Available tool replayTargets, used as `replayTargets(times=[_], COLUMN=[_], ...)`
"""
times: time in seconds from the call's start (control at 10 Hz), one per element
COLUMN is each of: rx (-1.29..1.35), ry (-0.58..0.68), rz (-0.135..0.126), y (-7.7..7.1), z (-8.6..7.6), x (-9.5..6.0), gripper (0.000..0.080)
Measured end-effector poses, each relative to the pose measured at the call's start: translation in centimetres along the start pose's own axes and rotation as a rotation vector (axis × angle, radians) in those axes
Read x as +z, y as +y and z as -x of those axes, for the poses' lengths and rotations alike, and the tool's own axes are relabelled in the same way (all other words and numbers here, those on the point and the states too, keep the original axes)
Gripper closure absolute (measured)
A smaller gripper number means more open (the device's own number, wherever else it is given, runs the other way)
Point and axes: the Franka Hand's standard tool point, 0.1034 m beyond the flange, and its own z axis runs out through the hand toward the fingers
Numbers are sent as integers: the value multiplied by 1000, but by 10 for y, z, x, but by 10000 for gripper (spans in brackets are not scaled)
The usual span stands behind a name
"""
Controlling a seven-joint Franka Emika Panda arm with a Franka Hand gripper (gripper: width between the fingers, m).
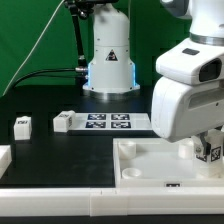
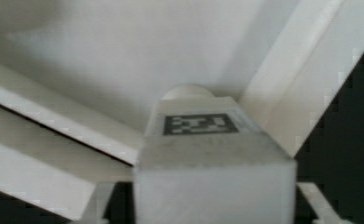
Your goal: Assemble one leg
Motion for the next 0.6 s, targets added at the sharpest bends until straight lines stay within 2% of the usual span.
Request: replayTargets(times=[0.2, 0.6], rx=[56, 641], ry=[1, -1], rz=[-2, -4], y=[0, 1], z=[0, 1], x=[0, 0], gripper=[509, 509])
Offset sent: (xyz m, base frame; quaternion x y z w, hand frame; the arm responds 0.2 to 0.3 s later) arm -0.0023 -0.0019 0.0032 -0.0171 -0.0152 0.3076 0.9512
